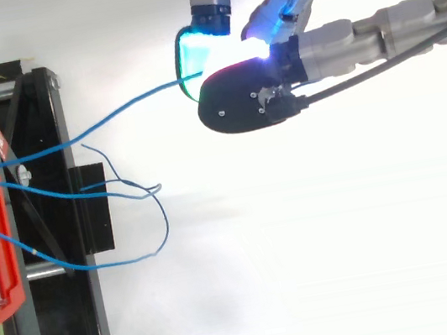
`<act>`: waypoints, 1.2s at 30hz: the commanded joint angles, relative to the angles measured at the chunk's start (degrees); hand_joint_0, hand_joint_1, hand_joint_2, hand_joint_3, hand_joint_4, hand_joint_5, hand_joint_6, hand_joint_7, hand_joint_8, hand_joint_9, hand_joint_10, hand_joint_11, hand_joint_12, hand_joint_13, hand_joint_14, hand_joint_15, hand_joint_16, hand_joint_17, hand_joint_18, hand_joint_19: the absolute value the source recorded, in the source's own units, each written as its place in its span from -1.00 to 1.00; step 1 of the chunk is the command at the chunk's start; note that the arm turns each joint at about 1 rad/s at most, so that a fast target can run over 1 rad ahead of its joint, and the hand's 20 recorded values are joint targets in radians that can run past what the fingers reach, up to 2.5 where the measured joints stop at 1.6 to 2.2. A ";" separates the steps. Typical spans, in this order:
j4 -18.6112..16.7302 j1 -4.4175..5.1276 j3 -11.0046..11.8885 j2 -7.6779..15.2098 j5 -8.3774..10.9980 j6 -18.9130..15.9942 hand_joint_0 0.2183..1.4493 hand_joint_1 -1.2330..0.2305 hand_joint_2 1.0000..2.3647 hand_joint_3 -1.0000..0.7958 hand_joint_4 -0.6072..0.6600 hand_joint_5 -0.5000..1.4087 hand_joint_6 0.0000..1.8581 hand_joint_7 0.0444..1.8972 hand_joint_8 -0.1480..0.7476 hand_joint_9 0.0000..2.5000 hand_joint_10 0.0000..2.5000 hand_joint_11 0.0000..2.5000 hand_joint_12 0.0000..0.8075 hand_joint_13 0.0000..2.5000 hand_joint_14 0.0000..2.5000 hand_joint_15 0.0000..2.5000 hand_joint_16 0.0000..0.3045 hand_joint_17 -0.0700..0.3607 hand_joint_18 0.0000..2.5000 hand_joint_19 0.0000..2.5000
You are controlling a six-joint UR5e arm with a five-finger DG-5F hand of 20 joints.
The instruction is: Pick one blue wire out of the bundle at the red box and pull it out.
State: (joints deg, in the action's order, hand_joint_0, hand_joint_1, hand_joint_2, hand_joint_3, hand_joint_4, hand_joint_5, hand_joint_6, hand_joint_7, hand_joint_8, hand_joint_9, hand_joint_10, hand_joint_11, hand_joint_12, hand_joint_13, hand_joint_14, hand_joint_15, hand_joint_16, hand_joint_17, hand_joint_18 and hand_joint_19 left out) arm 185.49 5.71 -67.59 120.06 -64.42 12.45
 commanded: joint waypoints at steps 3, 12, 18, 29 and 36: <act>-0.04 0.00 0.00 0.00 0.00 -0.05 -0.36 -0.36 -0.85 0.22 -0.08 -0.58 0.02 0.24 0.28 -0.13 -0.99 -0.26 0.26 -0.27 -0.99 -0.51 -0.55 0.03 -0.32 -0.57; -0.04 -0.09 0.00 0.00 0.00 -0.05 -0.36 -0.35 -0.84 0.22 -0.07 -0.58 0.02 0.24 0.28 -0.12 -0.99 -0.26 0.25 -0.27 -0.99 -0.52 -0.55 0.03 -0.32 -0.57; -0.04 0.00 0.00 0.00 0.00 -0.05 -0.36 -0.35 -0.83 0.21 -0.07 -0.58 0.02 0.24 0.28 -0.12 -0.99 -0.26 0.26 -0.27 -0.99 -0.51 -0.55 0.03 -0.32 -0.57; -0.04 0.00 0.00 0.00 0.00 0.04 -0.36 -0.35 -0.84 0.22 -0.07 -0.58 0.02 0.23 0.28 -0.13 -0.99 -0.25 0.26 -0.27 -0.99 -0.51 -0.56 0.03 -0.32 -0.57; -0.04 0.00 0.00 0.00 0.00 -0.05 -0.37 -0.35 -0.83 0.22 -0.07 -0.58 0.02 0.23 0.28 -0.13 -0.99 -0.26 0.26 -0.27 -0.99 -0.52 -0.56 0.03 -0.32 -0.57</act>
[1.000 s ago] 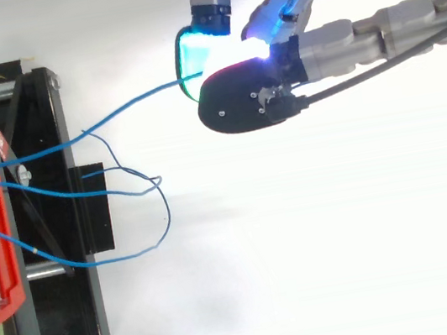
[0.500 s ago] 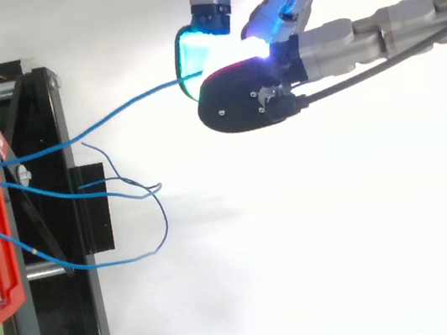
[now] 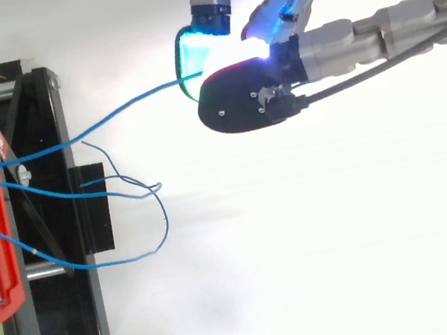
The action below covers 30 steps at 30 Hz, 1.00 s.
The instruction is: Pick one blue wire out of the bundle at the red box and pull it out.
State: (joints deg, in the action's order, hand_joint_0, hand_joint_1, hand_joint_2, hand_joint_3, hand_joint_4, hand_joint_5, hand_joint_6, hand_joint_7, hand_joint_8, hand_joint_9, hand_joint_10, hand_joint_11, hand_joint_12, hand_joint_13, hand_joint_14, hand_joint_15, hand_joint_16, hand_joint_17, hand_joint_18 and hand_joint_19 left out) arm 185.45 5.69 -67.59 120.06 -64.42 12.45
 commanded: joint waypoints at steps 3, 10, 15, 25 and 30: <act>-0.01 0.03 0.00 0.00 0.00 -0.05 -0.37 -0.35 -0.83 0.21 -0.08 -0.58 0.02 0.23 0.27 -0.13 -0.99 -0.26 0.26 -0.27 -0.99 -0.51 -0.56 0.03 -0.32 -0.57; -0.01 0.03 0.00 0.00 0.00 0.04 -0.37 -0.35 -0.82 0.21 -0.08 -0.58 0.02 0.23 0.28 -0.13 -0.99 -0.26 0.26 -0.27 -0.99 -0.51 -0.56 0.03 -0.32 -0.57; -0.01 -0.06 0.00 0.00 0.00 -0.05 -0.37 -0.35 -0.81 0.21 -0.08 -0.58 0.02 0.23 0.28 -0.12 -0.99 -0.26 0.26 -0.27 -0.99 -0.52 -0.56 0.03 -0.32 -0.57; -0.01 0.03 0.00 0.00 0.00 -0.05 -0.37 -0.35 -0.81 0.21 -0.08 -0.58 0.02 0.23 0.28 -0.12 -0.99 -0.26 0.26 -0.27 -0.99 -0.51 -0.55 0.03 -0.32 -0.57; -0.01 -0.06 0.00 0.00 0.00 -0.05 -0.37 -0.35 -0.80 0.21 -0.08 -0.58 0.02 0.23 0.28 -0.12 -0.99 -0.26 0.26 -0.27 -0.99 -0.51 -0.55 0.03 -0.32 -0.57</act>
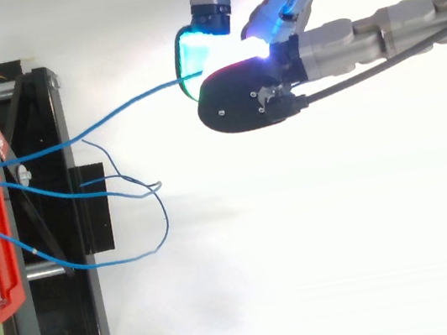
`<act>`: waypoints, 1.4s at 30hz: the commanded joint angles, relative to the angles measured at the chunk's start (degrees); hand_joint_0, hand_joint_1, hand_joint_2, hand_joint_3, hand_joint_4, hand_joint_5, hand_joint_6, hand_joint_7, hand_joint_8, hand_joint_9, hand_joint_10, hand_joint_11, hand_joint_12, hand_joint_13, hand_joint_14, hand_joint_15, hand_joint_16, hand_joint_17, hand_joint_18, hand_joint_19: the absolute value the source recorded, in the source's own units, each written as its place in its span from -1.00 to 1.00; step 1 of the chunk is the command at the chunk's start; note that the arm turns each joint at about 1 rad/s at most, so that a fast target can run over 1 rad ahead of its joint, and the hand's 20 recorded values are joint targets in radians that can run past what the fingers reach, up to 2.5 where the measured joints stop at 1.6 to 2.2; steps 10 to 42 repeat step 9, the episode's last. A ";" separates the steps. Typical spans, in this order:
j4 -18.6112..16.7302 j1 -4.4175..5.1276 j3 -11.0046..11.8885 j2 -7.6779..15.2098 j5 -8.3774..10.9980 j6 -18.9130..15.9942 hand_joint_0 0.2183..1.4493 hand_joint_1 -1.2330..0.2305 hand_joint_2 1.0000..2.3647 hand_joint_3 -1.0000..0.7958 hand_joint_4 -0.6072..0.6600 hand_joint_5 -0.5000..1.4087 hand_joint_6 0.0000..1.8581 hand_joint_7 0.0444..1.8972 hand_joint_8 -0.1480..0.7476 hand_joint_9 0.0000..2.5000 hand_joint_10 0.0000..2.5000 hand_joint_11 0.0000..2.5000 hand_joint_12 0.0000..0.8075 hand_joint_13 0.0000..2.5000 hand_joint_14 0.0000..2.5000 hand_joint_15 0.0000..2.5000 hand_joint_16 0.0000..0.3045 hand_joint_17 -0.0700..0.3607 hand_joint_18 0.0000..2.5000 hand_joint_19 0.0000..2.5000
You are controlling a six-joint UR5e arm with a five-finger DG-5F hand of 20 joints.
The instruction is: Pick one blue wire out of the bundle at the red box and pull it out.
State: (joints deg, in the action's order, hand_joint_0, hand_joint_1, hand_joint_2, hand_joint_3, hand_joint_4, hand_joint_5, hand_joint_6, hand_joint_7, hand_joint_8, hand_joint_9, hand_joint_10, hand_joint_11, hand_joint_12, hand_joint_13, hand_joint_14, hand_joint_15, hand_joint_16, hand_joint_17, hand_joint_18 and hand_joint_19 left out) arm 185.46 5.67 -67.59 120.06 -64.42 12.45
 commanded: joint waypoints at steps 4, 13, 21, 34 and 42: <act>-0.01 -0.05 0.00 0.00 0.00 0.03 -0.37 -0.35 -0.80 0.21 -0.08 -0.58 0.02 0.23 0.29 -0.12 -0.99 -0.25 0.26 -0.27 -0.99 -0.52 -0.55 0.03 -0.32 -0.57; -0.01 0.04 0.00 0.00 0.00 0.03 -0.37 -0.35 -0.81 0.21 -0.08 -0.58 0.02 0.22 0.28 -0.12 -0.99 -0.26 0.26 -0.27 -0.99 -0.51 -0.55 0.03 -0.32 -0.57; -0.01 0.04 0.00 0.00 0.00 0.03 -0.37 -0.35 -0.81 0.21 -0.08 -0.58 0.02 0.22 0.28 -0.12 -0.99 -0.26 0.26 -0.27 -0.99 -0.51 -0.55 0.03 -0.32 -0.57; -0.01 0.04 0.00 0.00 0.00 0.03 -0.37 -0.35 -0.81 0.21 -0.08 -0.58 0.02 0.22 0.28 -0.12 -0.99 -0.26 0.26 -0.27 -0.99 -0.51 -0.55 0.03 -0.32 -0.57; -0.01 0.04 0.00 0.00 0.00 0.03 -0.37 -0.35 -0.81 0.21 -0.08 -0.58 0.02 0.22 0.28 -0.12 -0.99 -0.26 0.26 -0.27 -0.99 -0.51 -0.55 0.03 -0.32 -0.57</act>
